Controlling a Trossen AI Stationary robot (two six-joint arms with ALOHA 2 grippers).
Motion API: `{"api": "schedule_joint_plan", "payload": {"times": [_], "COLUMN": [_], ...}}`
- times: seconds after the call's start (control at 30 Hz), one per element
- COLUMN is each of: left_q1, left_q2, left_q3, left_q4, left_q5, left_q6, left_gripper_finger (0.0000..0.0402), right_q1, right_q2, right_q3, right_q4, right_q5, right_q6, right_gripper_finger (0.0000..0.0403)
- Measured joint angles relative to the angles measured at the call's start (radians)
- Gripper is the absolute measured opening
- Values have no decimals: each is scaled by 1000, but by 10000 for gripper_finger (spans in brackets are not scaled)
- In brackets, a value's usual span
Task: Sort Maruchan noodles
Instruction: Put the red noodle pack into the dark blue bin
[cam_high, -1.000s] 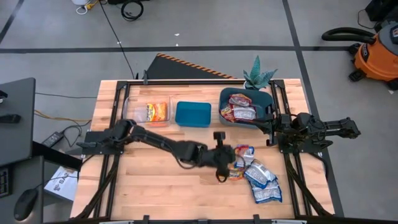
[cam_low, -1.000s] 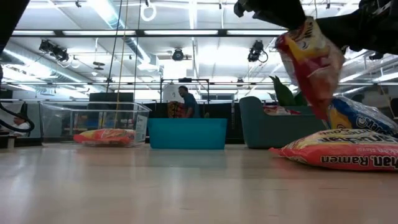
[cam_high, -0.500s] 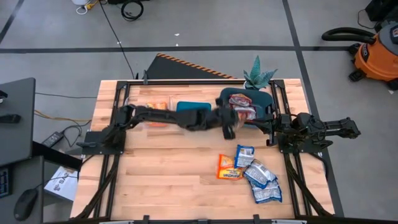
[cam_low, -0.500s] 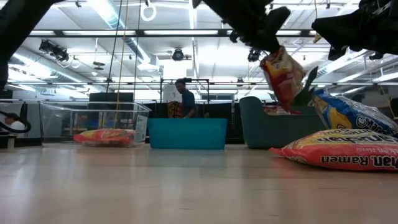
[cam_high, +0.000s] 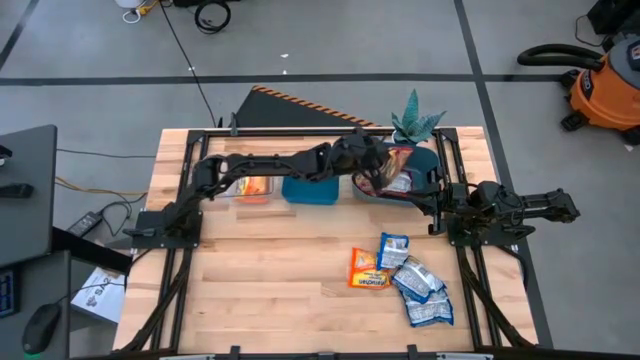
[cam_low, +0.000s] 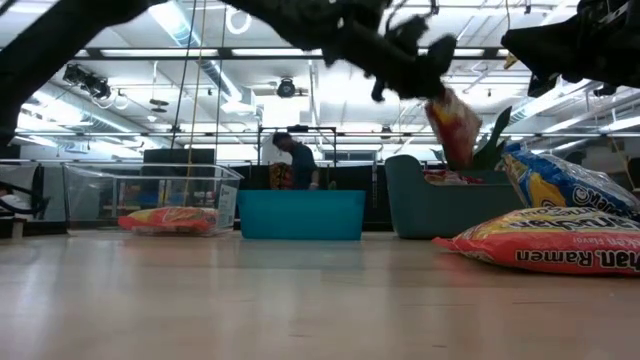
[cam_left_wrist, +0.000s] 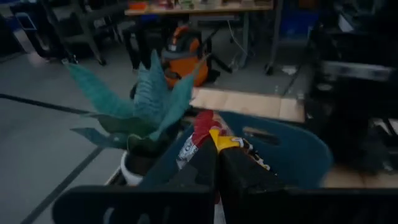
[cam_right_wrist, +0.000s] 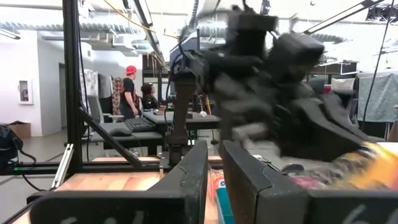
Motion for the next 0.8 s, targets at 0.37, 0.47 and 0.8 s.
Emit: {"api": "schedule_joint_plan", "payload": {"times": [0.37,0.47,0.8], "left_q1": [73,88,84], "left_q2": [85,85,83], "left_q3": [-2,-2,-2], "left_q4": [-85,-149,-267], "left_q5": [43,103,130], "left_q6": [-13,-12,89], "left_gripper_finger": [11,11,70], "right_q1": [0,0,0], "right_q2": [0,0,0], "right_q3": [0,0,0], "right_q4": [0,0,0], "right_q5": [0,0,0], "right_q6": [0,0,0], "right_gripper_finger": [55,55,55]}}
